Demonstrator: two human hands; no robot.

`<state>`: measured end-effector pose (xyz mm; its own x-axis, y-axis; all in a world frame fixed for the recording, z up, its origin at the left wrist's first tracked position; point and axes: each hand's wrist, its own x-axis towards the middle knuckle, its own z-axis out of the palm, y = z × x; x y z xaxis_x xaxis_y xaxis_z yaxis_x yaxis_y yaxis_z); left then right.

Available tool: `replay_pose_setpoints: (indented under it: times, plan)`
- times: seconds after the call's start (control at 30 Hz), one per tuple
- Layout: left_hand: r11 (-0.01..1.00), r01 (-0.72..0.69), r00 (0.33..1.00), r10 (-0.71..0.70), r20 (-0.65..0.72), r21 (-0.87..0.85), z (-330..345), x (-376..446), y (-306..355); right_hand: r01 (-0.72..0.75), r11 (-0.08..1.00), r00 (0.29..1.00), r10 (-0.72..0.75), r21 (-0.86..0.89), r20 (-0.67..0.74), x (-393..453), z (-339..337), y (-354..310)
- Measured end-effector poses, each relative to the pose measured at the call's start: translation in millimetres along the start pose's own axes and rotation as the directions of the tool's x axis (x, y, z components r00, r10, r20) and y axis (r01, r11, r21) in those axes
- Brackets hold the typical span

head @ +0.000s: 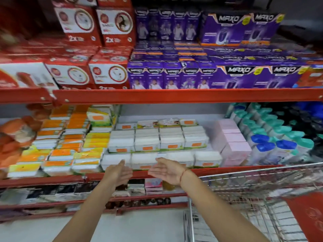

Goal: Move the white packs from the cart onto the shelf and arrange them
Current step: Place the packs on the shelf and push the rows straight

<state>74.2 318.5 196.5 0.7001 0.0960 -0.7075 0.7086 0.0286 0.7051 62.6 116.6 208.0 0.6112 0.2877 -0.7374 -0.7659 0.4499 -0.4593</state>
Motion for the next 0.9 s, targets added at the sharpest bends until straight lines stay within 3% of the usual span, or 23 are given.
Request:
replay_pose_setpoints:
  times: [0.13,0.3,0.73,0.9]
  plan:
    - [0.965,0.155,0.987,-0.142,0.073,-0.21,-25.9,4.4,3.9,-0.001,0.986,0.998,0.012,0.164,-0.067,24.3,28.9,13.6]
    - [0.95,0.145,0.989,-0.133,0.063,-0.276,-30.7,14.5,17.7,0.027,0.969,0.986,0.014,0.246,-0.164,43.7,50.3,15.6]
    - [0.95,0.146,0.986,-0.116,0.122,-0.274,-20.9,33.3,41.0,0.114,0.973,0.943,-0.043,0.202,-0.329,51.9,64.1,-11.1]
    - [0.958,0.128,0.987,-0.098,0.124,-0.256,-19.7,37.5,40.6,0.138,0.99,0.925,-0.113,0.042,-0.364,62.8,67.0,-13.3]
